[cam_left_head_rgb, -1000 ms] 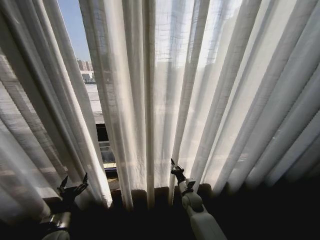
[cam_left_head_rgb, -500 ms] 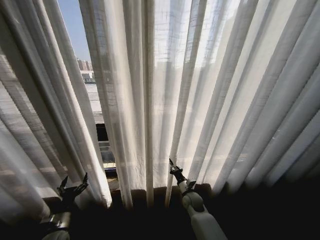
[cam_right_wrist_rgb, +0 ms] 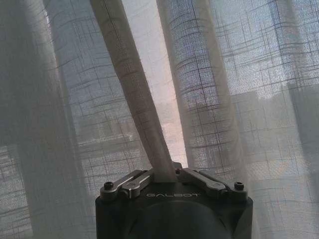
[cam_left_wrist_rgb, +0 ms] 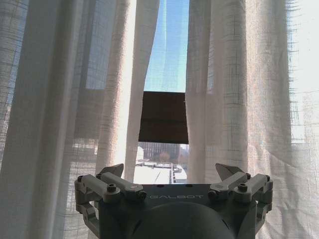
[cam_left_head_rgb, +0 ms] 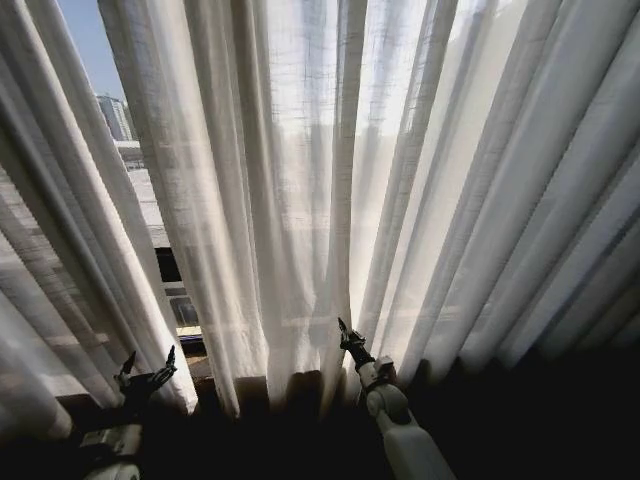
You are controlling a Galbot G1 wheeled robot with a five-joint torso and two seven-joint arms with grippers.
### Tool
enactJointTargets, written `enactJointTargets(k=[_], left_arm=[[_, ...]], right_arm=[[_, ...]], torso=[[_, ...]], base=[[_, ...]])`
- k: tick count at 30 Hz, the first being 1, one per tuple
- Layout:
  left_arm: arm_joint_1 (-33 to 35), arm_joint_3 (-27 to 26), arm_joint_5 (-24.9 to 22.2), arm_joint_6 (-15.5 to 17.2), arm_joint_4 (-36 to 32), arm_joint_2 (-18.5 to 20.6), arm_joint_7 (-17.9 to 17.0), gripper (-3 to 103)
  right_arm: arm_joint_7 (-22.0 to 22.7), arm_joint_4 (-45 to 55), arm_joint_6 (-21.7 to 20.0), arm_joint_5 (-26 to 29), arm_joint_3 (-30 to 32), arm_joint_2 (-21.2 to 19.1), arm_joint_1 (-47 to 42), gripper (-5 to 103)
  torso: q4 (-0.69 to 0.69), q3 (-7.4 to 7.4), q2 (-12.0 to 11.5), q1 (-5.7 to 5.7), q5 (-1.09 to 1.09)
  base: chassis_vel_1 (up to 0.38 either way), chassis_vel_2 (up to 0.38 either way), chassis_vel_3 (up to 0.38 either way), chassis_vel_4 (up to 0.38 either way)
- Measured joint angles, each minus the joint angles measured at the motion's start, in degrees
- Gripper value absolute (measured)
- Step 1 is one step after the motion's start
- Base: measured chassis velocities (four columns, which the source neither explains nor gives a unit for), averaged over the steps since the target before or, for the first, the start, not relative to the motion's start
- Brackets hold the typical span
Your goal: Open the curtains by pulling them apart, changing their state from closed to fully open.
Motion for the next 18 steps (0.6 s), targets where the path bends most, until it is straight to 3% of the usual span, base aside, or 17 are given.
enactJointTargets(k=[18], left_arm=[[0.0, 0.0, 0.0, 0.0, 0.0, 0.0, 0.0, 100]], right_arm=[[-1.0, -1.1, -0.9, 0.7, -0.6, 0.4, 1.0, 0]], torso=[[0.0, 0.0, 0.0, 0.0, -0.02]], base=[[-0.354, -0.346, 0.355, 0.352]])
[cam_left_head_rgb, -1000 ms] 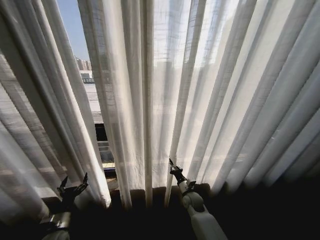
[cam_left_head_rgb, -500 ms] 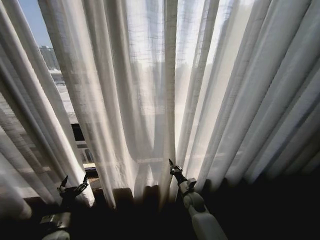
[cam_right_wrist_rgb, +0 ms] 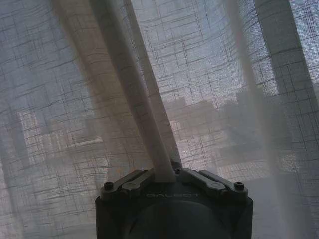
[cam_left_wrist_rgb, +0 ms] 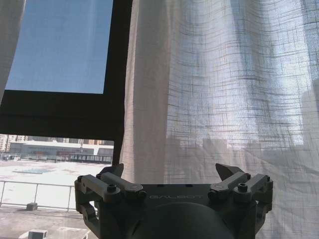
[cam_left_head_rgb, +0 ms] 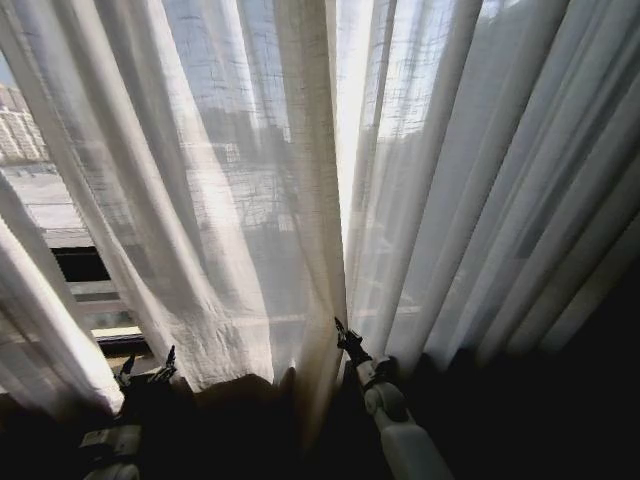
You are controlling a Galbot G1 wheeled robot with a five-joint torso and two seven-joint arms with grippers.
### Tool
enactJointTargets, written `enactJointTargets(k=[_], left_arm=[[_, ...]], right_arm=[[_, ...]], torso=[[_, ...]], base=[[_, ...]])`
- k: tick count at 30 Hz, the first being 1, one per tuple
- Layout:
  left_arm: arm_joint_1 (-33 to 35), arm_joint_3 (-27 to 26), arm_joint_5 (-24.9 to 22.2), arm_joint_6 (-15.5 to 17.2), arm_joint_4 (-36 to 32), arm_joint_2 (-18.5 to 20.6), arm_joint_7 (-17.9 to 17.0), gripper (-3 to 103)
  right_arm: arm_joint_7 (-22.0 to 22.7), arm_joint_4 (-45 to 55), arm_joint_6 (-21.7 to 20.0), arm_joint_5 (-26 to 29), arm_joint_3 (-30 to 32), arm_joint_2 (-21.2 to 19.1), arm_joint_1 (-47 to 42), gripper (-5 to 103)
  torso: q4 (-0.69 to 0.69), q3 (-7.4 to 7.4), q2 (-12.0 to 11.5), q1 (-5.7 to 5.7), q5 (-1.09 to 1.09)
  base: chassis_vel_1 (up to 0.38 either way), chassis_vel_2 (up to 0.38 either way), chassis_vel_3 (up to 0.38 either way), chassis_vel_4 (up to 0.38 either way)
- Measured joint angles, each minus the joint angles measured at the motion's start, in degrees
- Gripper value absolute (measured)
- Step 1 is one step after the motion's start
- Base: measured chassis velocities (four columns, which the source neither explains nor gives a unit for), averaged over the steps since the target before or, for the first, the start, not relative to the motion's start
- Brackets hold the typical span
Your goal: Open the curtains by pulling them apart, changing their state from closed to fully open.
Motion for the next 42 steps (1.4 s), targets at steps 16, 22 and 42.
enactJointTargets(k=[16, 22, 42], left_arm=[[0.0, 0.0, 0.0, 0.0, 0.0, 0.0, 0.0, 100], [0.0, 0.0, 0.0, 0.0, 0.0, 0.0, 0.0, 100], [0.0, 0.0, 0.0, 0.0, 0.0, 0.0, 0.0, 100]], right_arm=[[-0.7, -0.1, -0.1, -0.1, 0.3, 0.1, -0.2, 0], [-1.1, -0.2, -0.1, -0.1, 0.5, 0.0, -0.3, 0], [-1.9, -0.5, 0.0, 0.0, 0.7, -0.1, -0.2, 0]], torso=[[0.0, 0.0, 0.0, 0.0, 0.01], [0.01, 0.0, 0.0, 0.0, -0.01], [0.0, 0.0, 0.0, 0.01, 0.01]], base=[[-0.359, -0.349, 0.363, 0.353], [-0.356, -0.371, 0.35, 0.355], [-0.352, -0.349, 0.355, 0.355]])
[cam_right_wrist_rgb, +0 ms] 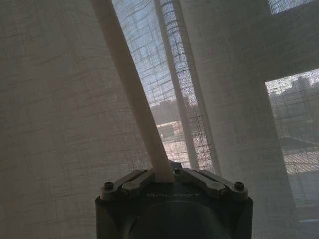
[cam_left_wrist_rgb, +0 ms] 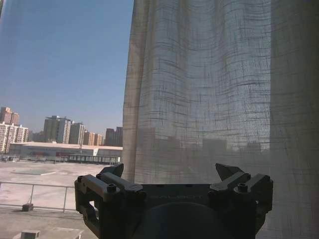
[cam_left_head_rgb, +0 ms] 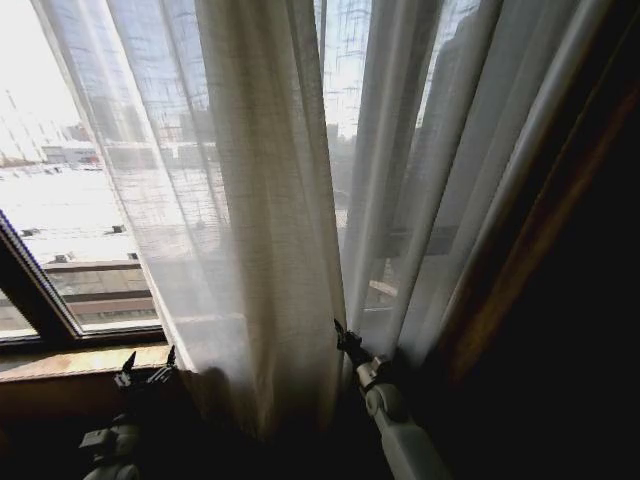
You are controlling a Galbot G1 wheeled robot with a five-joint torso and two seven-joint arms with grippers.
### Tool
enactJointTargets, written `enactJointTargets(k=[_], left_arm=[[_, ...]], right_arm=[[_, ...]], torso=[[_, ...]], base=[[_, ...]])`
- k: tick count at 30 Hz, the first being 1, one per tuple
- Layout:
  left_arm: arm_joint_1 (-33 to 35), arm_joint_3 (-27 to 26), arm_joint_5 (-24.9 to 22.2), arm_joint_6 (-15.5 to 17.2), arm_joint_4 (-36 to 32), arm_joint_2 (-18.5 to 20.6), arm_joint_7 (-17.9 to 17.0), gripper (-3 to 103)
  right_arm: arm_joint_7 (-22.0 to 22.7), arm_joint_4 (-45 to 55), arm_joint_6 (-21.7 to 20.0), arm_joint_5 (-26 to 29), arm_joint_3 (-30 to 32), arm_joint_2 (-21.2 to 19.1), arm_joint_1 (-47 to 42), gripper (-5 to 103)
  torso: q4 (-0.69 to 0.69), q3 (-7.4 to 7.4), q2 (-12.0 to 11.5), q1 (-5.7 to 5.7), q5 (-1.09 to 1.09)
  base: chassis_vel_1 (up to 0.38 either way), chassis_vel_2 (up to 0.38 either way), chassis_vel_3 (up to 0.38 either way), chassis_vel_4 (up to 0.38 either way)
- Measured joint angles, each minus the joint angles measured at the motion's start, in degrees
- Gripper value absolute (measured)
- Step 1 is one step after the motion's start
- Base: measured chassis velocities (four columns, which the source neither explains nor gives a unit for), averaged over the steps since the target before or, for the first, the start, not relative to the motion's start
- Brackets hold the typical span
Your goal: Open the curtains by pulling them apart, changing their state from closed to fully open.
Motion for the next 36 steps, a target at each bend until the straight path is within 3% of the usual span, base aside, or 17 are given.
enactJointTargets(k=[24, 31, 36], left_arm=[[0.0, 0.0, 0.0, 0.0, 0.0, 0.0, 0.0, 100], [0.0, 0.0, 0.0, 0.0, 0.0, 0.0, 0.0, 100], [0.0, 0.0, 0.0, 0.0, 0.0, 0.0, 0.0, 100]], right_arm=[[0.0, 0.3, 1.8, -2.0, -0.8, 0.3, -0.3, 0], [-0.4, -0.1, 2.5, -6.7, -1.4, -0.1, -0.3, 0], [3.0, -1.2, 2.4, -7.0, -2.1, -0.1, 0.2, 0]], torso=[[-0.01, 0.0, 0.0, 0.0, 0.0], [-0.02, 0.01, 0.0, 0.0, 0.02], [0.01, 0.0, 0.0, 0.0, -0.06]], base=[[-0.334, -0.345, 0.343, 0.346], [-0.068, -0.089, 0.088, 0.073], [0.006, 0.012, -0.007, -0.009]])
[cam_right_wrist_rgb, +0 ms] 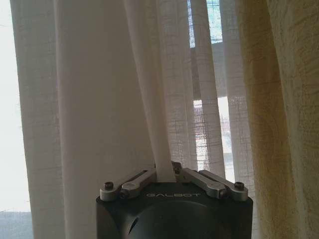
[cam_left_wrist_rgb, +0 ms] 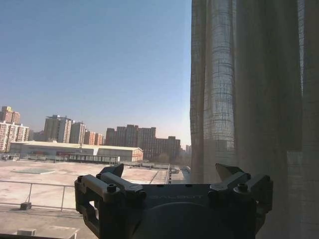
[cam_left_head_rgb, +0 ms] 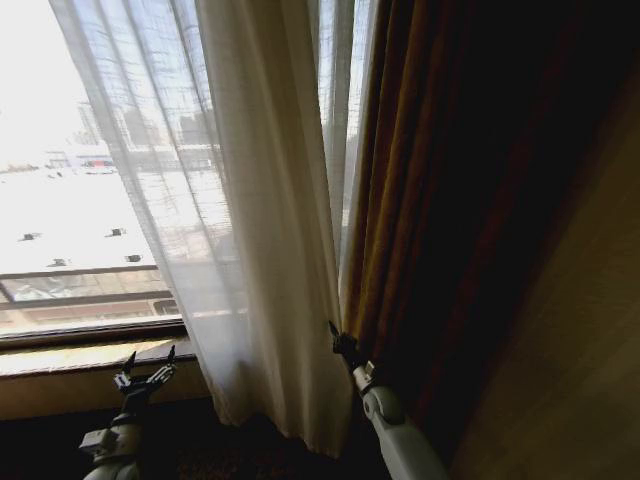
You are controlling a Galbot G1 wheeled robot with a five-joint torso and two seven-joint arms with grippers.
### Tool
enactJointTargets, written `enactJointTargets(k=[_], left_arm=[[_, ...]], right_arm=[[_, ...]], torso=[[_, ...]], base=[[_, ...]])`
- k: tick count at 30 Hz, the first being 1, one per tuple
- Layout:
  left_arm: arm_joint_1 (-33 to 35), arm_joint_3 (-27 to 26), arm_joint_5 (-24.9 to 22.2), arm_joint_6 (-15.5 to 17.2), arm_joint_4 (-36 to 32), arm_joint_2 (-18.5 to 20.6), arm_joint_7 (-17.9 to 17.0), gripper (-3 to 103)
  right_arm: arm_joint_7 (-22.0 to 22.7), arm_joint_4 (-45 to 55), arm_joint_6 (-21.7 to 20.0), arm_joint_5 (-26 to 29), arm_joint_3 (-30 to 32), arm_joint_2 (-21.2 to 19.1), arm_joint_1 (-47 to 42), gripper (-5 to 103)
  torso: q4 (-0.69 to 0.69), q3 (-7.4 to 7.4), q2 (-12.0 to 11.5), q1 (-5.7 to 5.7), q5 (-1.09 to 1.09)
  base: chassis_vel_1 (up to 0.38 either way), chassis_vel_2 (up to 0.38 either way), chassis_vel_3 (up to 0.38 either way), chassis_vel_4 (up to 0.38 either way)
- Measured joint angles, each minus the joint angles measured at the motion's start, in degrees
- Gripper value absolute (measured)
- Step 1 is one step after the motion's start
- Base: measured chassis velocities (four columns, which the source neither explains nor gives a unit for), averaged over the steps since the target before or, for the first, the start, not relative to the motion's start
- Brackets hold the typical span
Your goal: Open the curtains by pulling them apart, changing their state from closed to fully open.
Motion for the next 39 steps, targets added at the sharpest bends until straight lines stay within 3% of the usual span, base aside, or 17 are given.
enactJointTargets(k=[4, 5, 9, 18, 21, 22, 25, 28, 30, 33, 37, 38, 39], left_arm=[[0.0, 0.0, 0.0, 0.0, 0.0, 0.0, 0.0, 100], [0.0, 0.0, 0.0, 0.0, 0.0, 0.0, 0.0, 100], [0.0, 0.0, 0.0, 0.0, 0.0, 0.0, 0.0, 100], [0.0, 0.0, 0.0, 0.0, 0.0, 0.0, 0.0, 100], [0.0, 0.0, 0.0, 0.0, 0.0, 0.0, 0.0, 100], [0.0, 0.0, 0.0, 0.0, 0.0, 0.0, 0.0, 100], [0.0, 0.0, 0.0, 0.0, 0.0, 0.0, 0.0, 100], [0.0, 0.0, 0.0, 0.0, 0.0, 0.0, 0.0, 100], [0.0, 0.0, 0.0, 0.0, 0.0, 0.0, 0.0, 100], [0.0, 0.0, 0.0, 0.0, 0.0, 0.0, 0.0, 100], [0.0, 0.0, 0.0, 0.0, 0.0, 0.0, 0.0, 100], [0.0, 0.0, 0.0, 0.0, 0.0, 0.0, 0.0, 100], [0.0, 0.0, 0.0, 0.0, 0.0, 0.0, 0.0, 100]], right_arm=[[9.4, -2.2, -1.8, -0.4, 1.4, -0.3, 2.1, 0], [9.4, -2.2, -1.8, -0.4, 1.4, -0.3, 2.1, 0], [18.5, -3.8, -4.0, -1.2, 6.1, -1.5, 4.1, 0], [26.3, -2.8, -5.8, -3.4, 10.8, -4.7, 3.2, 0], [26.2, -1.1, -5.9, -3.0, 10.4, -4.9, 2.0, 0], [25.1, 0.8, -6.3, -1.9, 9.4, -5.2, 0.8, -3], [21.4, 4.0, -7.2, 0.4, 7.9, -5.7, -1.4, 1], [14.4, 10.3, -8.7, 4.9, 6.3, -6.4, -5.8, 17], [13.7, 11.2, -8.6, 5.4, 6.0, -6.4, -6.6, 17], [8.4, 14.7, -6.4, 4.3, 6.1, -6.1, -10.1, 33], [6.0, 17.1, -4.8, 3.3, 6.2, -6.2, -12.4, 44], [4.9, 18.7, -4.3, 2.8, 6.2, -6.4, -14.1, 56], [4.9, 18.7, -4.3, 2.8, 6.2, -6.4, -14.1, 56]], torso=[[0.01, 0.0, 0.0, 0.0, 0.04], [0.01, 0.0, 0.0, 0.0, 0.04], [0.0, 0.0, 0.0, 0.0, 0.07], [-0.02, 0.0, 0.0, 0.0, 0.05], [-0.03, 0.01, 0.0, 0.0, 0.06], [-0.03, 0.01, 0.0, 0.01, 0.06], [-0.03, 0.01, 0.0, 0.01, 0.08], [-0.02, 0.0, 0.0, 0.0, 0.04], [-0.02, 0.0, 0.0, 0.0, 0.06], [-0.01, 0.0, 0.0, 0.0, 0.05], [-0.02, 0.0, 0.0, 0.01, 0.05], [-0.01, 0.0, 0.0, 0.01, 0.05], [-0.01, 0.0, 0.0, 0.01, 0.05]], base=[[0.027, 0.026, -0.023, -0.018], [0.0, 0.0, 0.0, 0.0], [0.0, 0.0, 0.0, 0.0], [0.0, 0.0, 0.0, 0.0], [0.0, 0.0, 0.0, 0.0], [0.0, 0.0, 0.0, 0.0], [0.0, 0.0, 0.0, 0.0], [0.0, 0.0, 0.0, 0.0], [0.0, 0.0, 0.0, 0.0], [0.0, 0.0, 0.0, 0.0], [0.0, 0.0, 0.0, 0.0], [0.0, 0.0, 0.0, 0.0], [0.0, 0.0, 0.0, 0.0]])
